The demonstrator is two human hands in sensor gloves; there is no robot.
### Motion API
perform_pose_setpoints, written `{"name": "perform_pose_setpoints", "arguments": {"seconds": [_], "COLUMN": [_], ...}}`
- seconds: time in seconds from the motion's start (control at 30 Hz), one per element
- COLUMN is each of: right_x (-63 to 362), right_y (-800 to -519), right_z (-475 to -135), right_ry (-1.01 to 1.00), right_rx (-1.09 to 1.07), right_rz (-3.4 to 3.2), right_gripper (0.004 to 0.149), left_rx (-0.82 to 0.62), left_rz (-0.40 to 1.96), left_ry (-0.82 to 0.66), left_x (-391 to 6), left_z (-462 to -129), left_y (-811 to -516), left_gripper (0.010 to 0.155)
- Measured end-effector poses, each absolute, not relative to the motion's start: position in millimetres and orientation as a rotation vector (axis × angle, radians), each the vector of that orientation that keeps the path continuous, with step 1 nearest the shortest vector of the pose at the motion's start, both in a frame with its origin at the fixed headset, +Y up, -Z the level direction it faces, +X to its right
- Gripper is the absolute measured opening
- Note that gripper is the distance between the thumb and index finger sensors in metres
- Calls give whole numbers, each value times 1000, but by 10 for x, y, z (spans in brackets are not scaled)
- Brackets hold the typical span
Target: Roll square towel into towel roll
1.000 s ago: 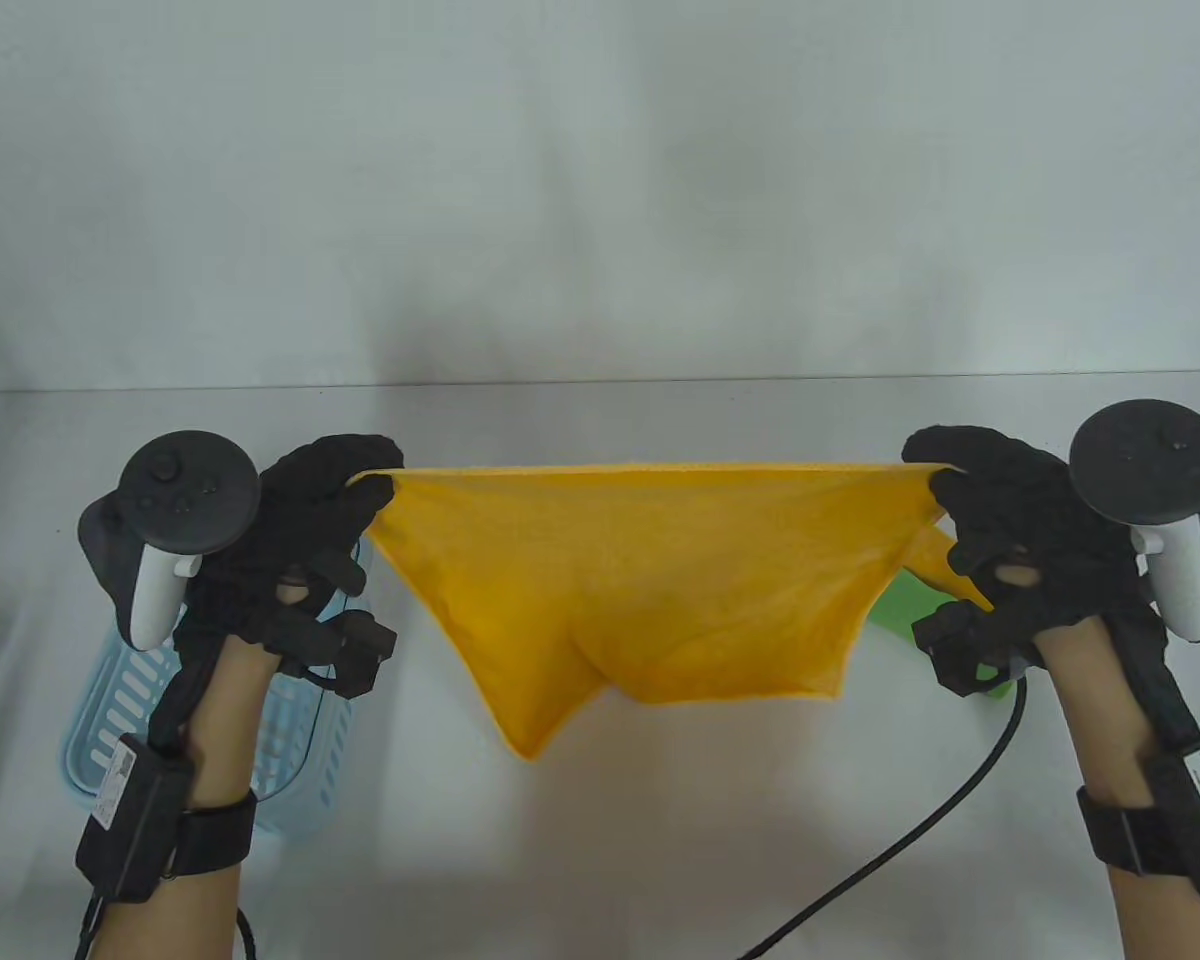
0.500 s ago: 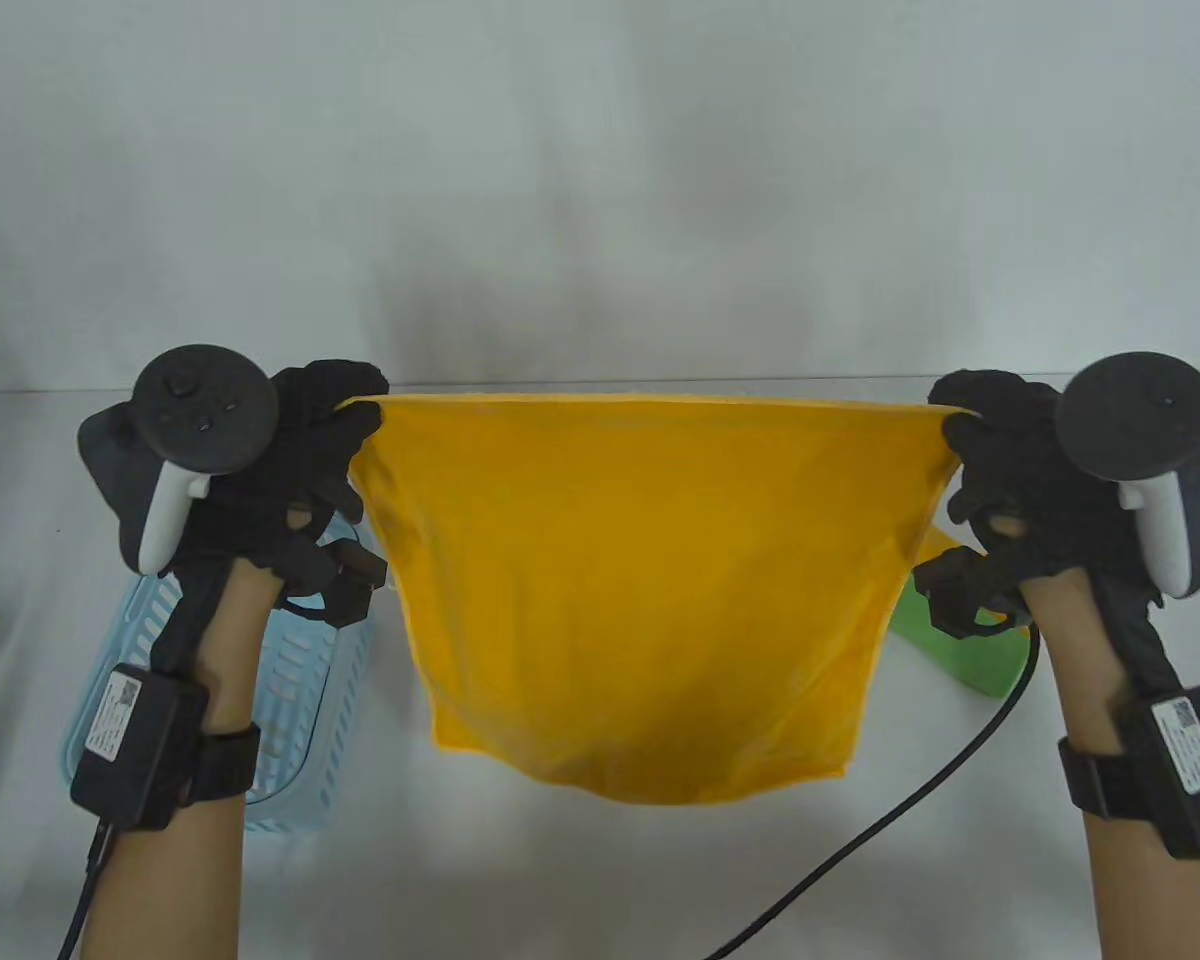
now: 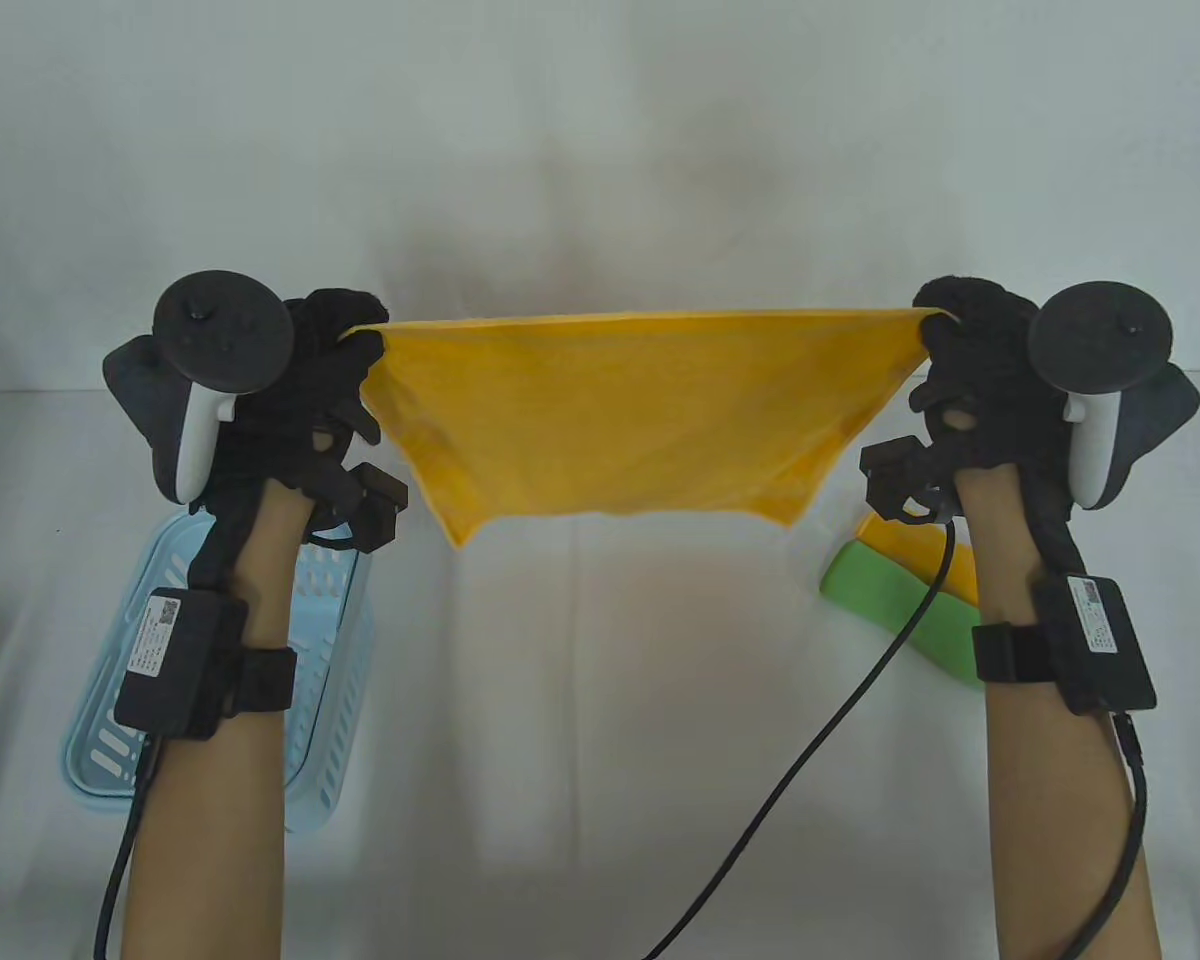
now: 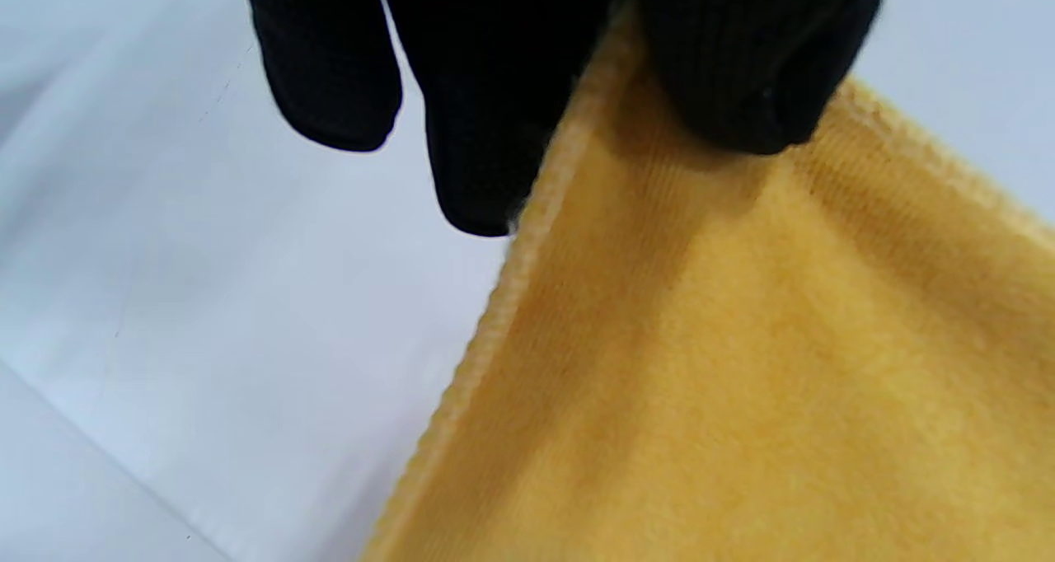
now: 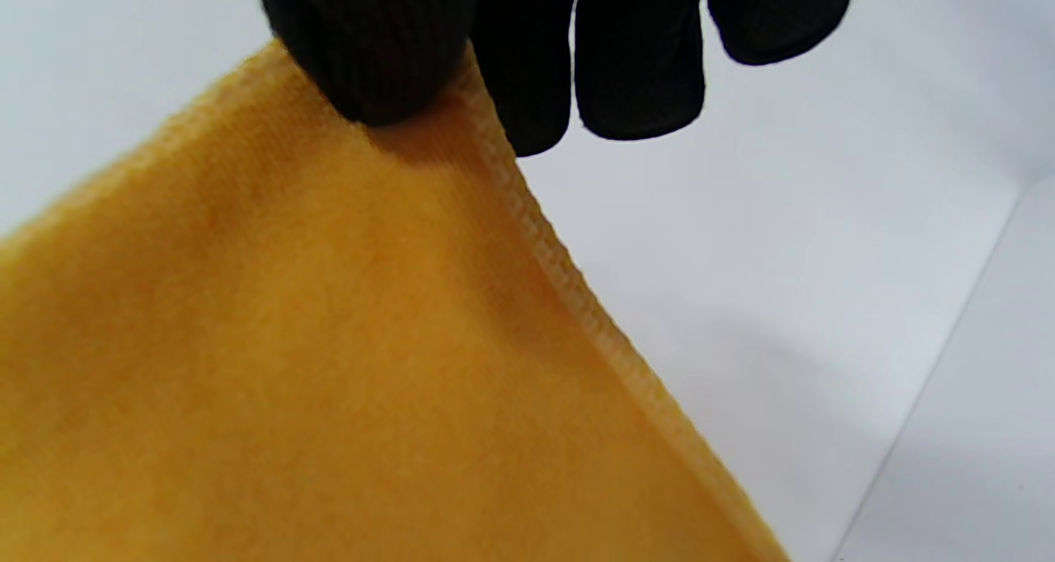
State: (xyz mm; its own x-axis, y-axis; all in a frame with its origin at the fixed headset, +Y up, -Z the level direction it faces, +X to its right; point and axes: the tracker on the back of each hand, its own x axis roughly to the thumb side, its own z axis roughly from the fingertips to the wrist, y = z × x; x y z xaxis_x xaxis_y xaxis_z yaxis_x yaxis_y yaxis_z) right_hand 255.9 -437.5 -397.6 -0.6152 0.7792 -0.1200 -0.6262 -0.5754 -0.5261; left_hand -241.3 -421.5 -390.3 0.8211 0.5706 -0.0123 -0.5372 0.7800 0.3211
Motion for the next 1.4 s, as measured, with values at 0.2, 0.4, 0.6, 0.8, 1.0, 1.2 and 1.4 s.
{"name": "perform_pose_setpoints", "arguments": {"seconds": [0.2,0.4,0.6,0.8,1.0,1.2,1.4], "right_x": [2561,2636,2714,2795,2868,2935,2997], "right_y": [-4933,-5444,-5943,-6202,-6385,-6482,-6410], "right_z": [-3933,-3907,-3783,-3489,-3161,-2837,-2722], "right_ry": [-363,-226,-40,191,380,520,476], "right_rx": [-461,-445,-321,-141,37,163,129], "right_rz": [2420,2404,2371,2368,2380,2346,2307], "right_gripper": [38,38,37,37,37,37,38], "left_rx": [118,5,-117,-251,-333,-514,-497], "left_rz": [474,504,418,342,257,210,228], "left_ry": [127,158,134,-31,-201,-347,-337], "left_x": [-2337,-2293,-2227,-2170,-2121,-2131,-2126], "left_z": [-3923,-3891,-3772,-3477,-3124,-2826,-2744], "left_y": [-4982,-5506,-5901,-6059,-6168,-6298,-6232], "left_gripper": [40,40,40,40,41,41,41]}}
